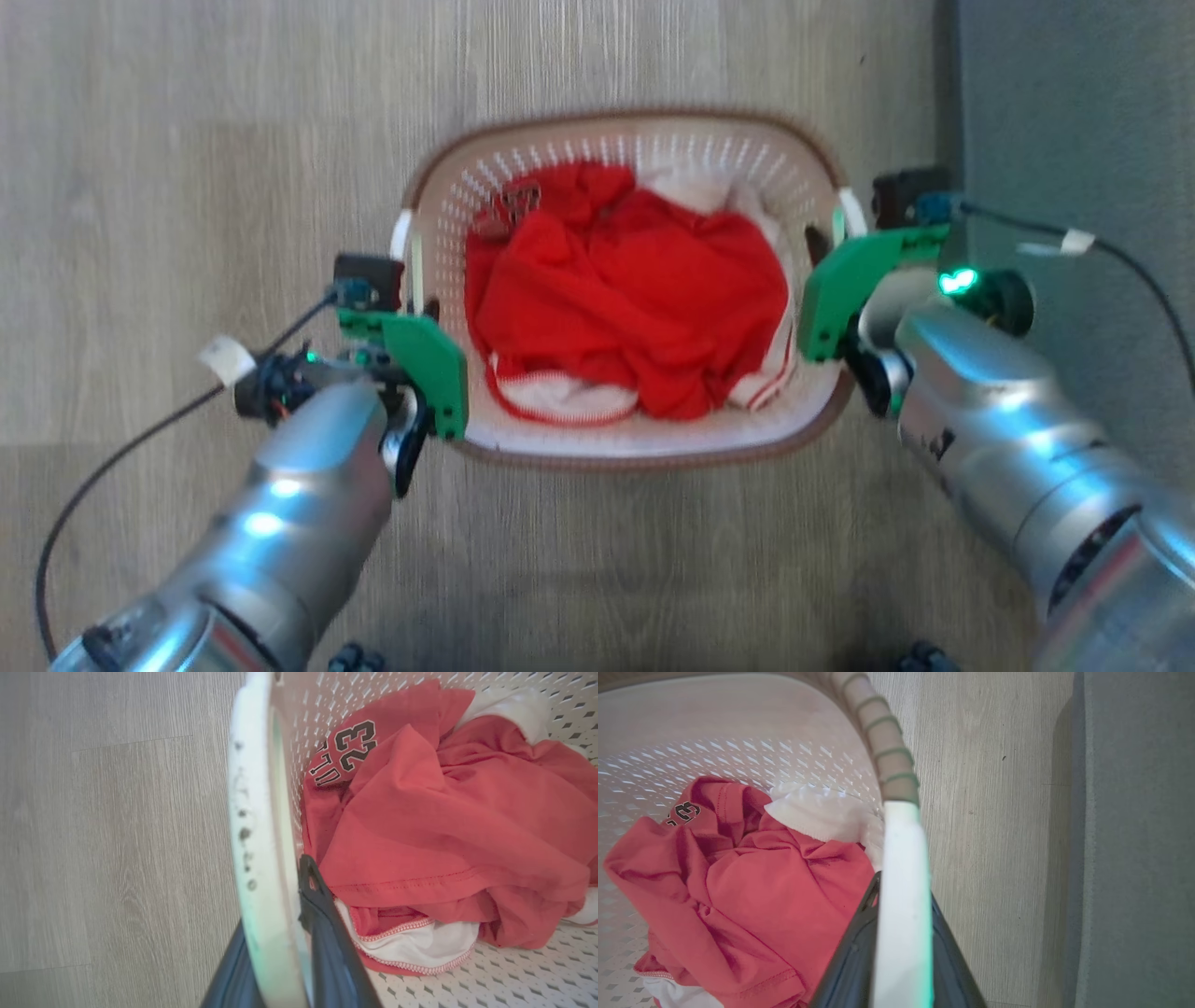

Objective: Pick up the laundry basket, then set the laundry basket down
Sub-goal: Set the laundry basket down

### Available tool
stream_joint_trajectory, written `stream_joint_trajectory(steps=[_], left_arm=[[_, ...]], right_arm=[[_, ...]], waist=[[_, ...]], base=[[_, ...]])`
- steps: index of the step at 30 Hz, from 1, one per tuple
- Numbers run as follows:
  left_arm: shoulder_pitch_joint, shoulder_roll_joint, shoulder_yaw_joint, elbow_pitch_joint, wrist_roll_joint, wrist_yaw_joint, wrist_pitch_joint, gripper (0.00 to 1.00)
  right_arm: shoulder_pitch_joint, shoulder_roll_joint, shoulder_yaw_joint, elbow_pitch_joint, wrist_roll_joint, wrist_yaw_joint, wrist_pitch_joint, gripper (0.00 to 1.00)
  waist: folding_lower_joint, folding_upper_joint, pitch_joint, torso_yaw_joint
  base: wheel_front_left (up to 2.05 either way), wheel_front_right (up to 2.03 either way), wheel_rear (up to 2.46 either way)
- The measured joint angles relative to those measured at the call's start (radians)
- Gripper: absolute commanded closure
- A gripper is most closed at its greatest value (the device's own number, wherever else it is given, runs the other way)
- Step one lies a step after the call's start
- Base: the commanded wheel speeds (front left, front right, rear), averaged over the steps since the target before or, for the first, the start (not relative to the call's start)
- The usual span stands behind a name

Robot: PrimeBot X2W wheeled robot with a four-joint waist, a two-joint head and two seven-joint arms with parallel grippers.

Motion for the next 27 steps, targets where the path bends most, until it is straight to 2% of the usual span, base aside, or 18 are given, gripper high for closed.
stream_joint_trajectory(steps=[14,27], left_arm=[[-0.144,0.000,-0.004,-0.030,0.000,0.022,-0.033,1.00],[-0.220,0.000,-0.028,-0.032,0.000,0.034,-0.044,1.00]], right_arm=[[-0.146,-0.023,-0.065,0.013,-0.075,0.000,-0.026,1.00],[-0.197,-0.031,-0.165,0.012,-0.184,0.000,-0.033,1.00]], waist=[[-0.0001,0.0000,0.247,0.019],[-0.0002,0.0000,0.385,0.029]], base=[[0.00,0.00,0.00],[0.00,0.00,0.00]])
